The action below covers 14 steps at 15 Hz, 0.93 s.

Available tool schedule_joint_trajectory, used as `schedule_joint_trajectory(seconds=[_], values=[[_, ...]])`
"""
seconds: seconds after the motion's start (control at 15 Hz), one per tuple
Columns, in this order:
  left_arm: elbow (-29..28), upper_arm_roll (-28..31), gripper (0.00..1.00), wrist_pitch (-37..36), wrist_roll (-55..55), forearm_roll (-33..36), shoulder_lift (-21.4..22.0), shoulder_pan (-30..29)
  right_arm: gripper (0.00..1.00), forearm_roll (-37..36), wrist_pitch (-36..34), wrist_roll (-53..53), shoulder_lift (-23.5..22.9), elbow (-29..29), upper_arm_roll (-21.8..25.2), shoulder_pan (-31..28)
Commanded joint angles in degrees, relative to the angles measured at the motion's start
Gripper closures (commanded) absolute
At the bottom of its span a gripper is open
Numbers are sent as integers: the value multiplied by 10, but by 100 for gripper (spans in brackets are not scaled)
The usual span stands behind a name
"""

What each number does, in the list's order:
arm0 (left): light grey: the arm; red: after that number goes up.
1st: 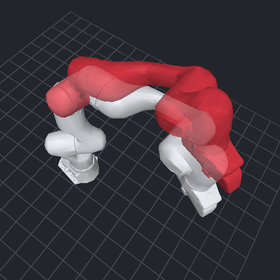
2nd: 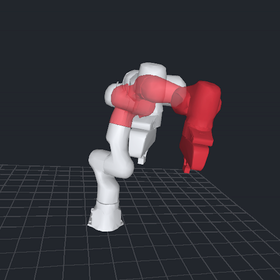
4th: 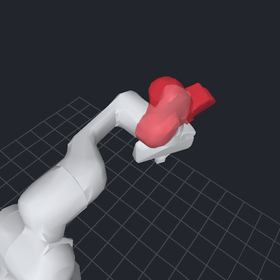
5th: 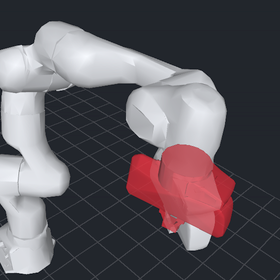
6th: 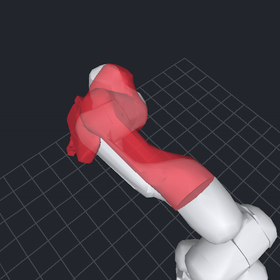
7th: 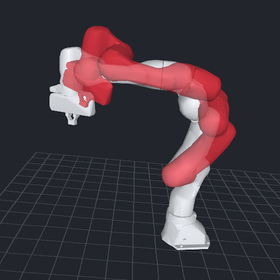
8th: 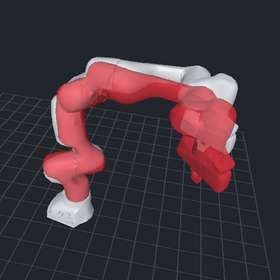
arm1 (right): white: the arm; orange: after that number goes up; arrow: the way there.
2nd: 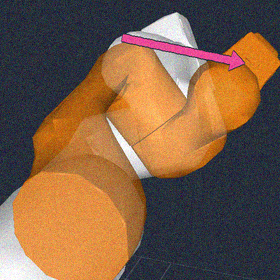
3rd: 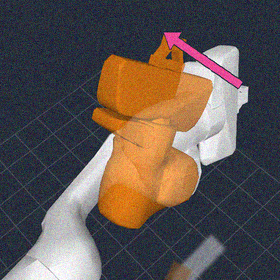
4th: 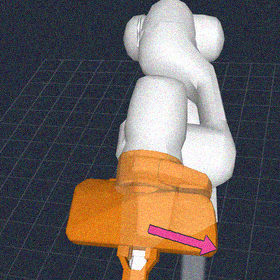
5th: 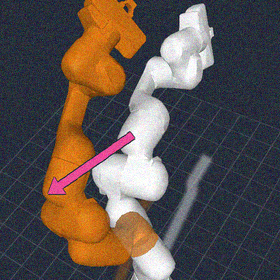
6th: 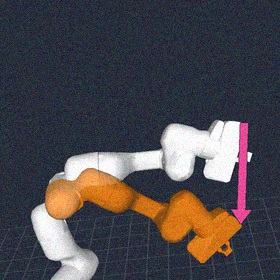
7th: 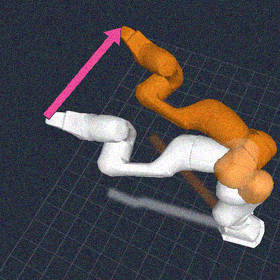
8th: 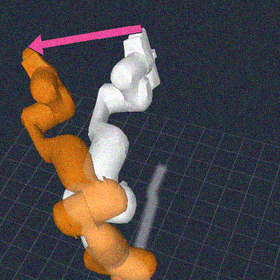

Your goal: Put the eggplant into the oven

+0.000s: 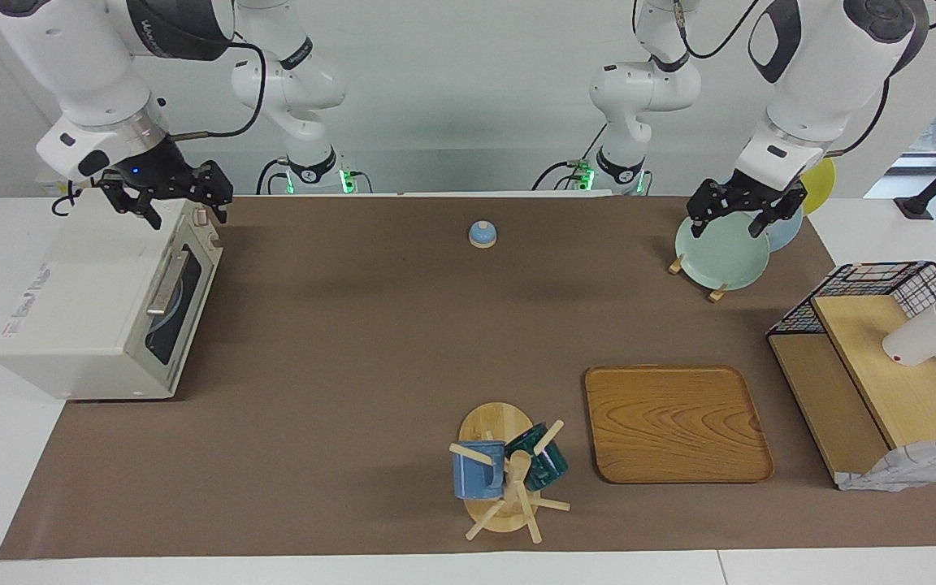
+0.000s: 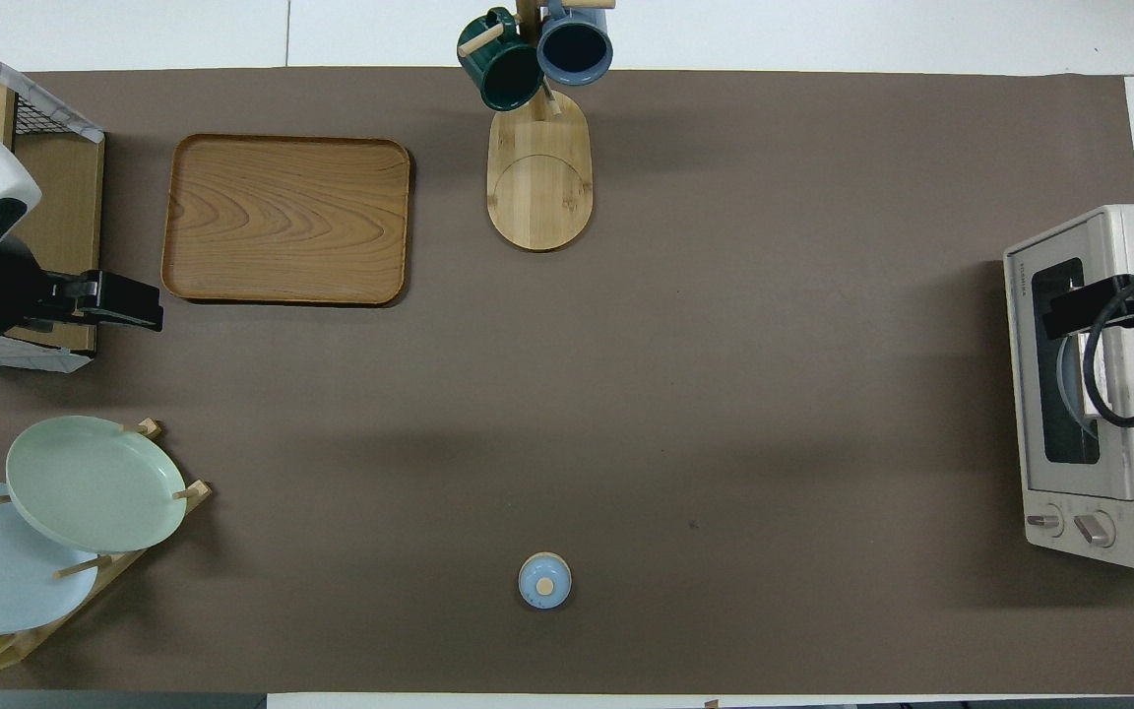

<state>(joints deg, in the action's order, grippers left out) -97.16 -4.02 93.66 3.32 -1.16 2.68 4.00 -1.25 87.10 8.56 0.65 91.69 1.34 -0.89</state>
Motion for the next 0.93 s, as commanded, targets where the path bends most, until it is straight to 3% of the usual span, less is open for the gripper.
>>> schedule_joint_trajectory(seconds=[0.0,0.87], values=[[1,0,0,-3,5,11,3,0,0,11,16,-9,0,0,0,-1],[1,0,0,-3,5,11,3,0,0,12,18,-28,4,-1,-4,6]])
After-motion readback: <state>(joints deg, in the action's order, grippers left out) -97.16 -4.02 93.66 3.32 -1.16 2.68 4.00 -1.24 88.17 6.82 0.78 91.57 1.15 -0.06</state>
